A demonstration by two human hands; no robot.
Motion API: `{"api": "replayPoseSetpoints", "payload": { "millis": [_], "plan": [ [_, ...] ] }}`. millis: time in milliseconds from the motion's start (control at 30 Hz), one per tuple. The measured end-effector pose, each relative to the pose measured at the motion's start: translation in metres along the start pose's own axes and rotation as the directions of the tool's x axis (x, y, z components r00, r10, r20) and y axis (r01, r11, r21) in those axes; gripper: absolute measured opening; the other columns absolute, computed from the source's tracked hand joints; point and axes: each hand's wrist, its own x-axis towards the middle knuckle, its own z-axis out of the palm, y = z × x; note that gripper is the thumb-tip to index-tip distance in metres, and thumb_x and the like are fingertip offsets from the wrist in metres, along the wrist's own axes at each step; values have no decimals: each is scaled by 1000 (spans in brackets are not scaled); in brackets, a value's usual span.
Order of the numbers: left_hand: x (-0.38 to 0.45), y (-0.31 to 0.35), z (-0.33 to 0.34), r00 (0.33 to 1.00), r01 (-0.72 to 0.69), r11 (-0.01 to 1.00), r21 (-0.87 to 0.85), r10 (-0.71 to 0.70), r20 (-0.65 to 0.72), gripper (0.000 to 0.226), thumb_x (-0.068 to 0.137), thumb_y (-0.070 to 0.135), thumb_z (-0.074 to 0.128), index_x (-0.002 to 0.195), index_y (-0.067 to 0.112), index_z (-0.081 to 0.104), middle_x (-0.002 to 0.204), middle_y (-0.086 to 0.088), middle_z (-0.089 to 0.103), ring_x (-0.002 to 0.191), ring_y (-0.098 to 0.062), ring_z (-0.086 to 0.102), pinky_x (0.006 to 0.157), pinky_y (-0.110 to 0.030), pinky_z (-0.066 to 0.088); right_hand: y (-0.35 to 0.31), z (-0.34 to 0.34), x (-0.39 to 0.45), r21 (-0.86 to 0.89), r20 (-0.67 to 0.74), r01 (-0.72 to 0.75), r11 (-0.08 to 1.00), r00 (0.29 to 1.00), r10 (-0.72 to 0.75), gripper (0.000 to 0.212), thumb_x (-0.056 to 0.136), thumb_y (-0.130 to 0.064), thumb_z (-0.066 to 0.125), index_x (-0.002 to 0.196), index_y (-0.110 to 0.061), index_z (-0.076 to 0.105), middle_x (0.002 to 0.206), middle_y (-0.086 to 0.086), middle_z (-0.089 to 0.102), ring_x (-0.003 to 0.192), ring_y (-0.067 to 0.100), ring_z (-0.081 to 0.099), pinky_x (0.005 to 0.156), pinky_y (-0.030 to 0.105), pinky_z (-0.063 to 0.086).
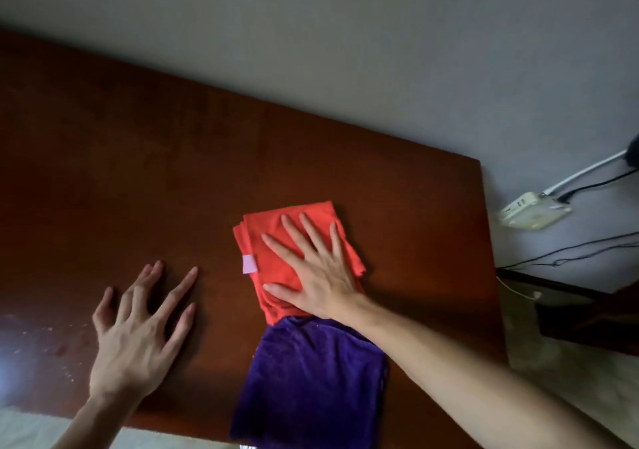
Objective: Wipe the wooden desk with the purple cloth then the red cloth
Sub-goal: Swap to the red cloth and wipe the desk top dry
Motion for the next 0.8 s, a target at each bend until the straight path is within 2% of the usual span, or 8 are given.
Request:
{"api": "replayPoseSetpoints", "payload": {
  "millis": [133, 200, 333, 400, 467, 667, 800],
  "plan": [
    [1, 2, 2, 1000, 25, 1000, 15, -24, -8, 58, 101, 57, 28, 158, 48, 30, 162, -12, 35, 153, -27, 33, 122, -59, 15, 25, -2, 20, 8, -19, 16, 1000, 1000, -16, 85, 91, -84, 39, 165, -49, 18, 179, -2, 7, 165, 26, 3, 126, 70, 7],
    [1, 3, 2, 1000, 24, 999, 21, -24, -13, 58, 100, 57, 29, 158, 48, 31, 162, -12, 34, 153, -27, 32, 123, -58, 14, 55, -5, 43, 9, -53, -23, 1000, 998, 23, 83, 90, -84, 35, 164, -49, 24, 178, -2, 14, 164, 25, 10, 125, 69, 11],
    [2, 4, 0, 1000, 17, 1000, 0, -17, -22, 59, 100, 56, 32, 157, 46, 35, 161, -12, 35, 154, -25, 31, 123, -60, 16, 156, -24, 97, 1, -33, -267, 964, 963, 267, 87, 87, -87, 23, 164, -48, 23, 178, -2, 17, 163, 23, 15, 124, 68, 16],
    [2, 4, 2, 999, 20, 1000, 2, -20, -32, 59, 99, 55, 35, 157, 45, 37, 160, -11, 36, 153, -25, 33, 123, -61, 17, 198, -34, 119, 28, -12, -428, 904, 904, 428, 90, 85, -88, 20, 165, -48, 18, 178, -1, 15, 163, 23, 14, 126, 67, 13],
    [2, 3, 5, 999, 10, 1000, 2, -10, -50, 58, 99, 54, 37, 157, 45, 37, 160, -11, 37, 153, -25, 34, 123, -61, 17, 218, -38, 132, 67, -12, -549, 833, 834, 551, 88, 88, -87, 26, 165, -48, 17, 178, 0, 15, 163, 26, 13, 126, 69, 10],
    [4, 2, 6, 997, -20, 1000, -14, 19, -71, 57, 100, 52, 39, 157, 44, 38, 160, -12, 36, 154, -26, 32, 123, -62, 14, 209, -37, 140, 64, 22, -563, 824, 827, 562, 85, 94, -84, 29, 167, -45, 11, 179, 0, 8, 164, 32, 4, 125, 73, 0],
    [5, 2, 8, 998, -13, 1000, -4, 13, -55, 58, 100, 51, 39, 157, 41, 38, 162, -12, 35, 155, -25, 30, 123, -63, 14, 172, -36, 148, 56, 31, -560, 827, 829, 559, 84, 95, -84, 28, 168, -44, 9, 179, 0, 5, 164, 34, 1, 124, 75, -1]
  ]
}}
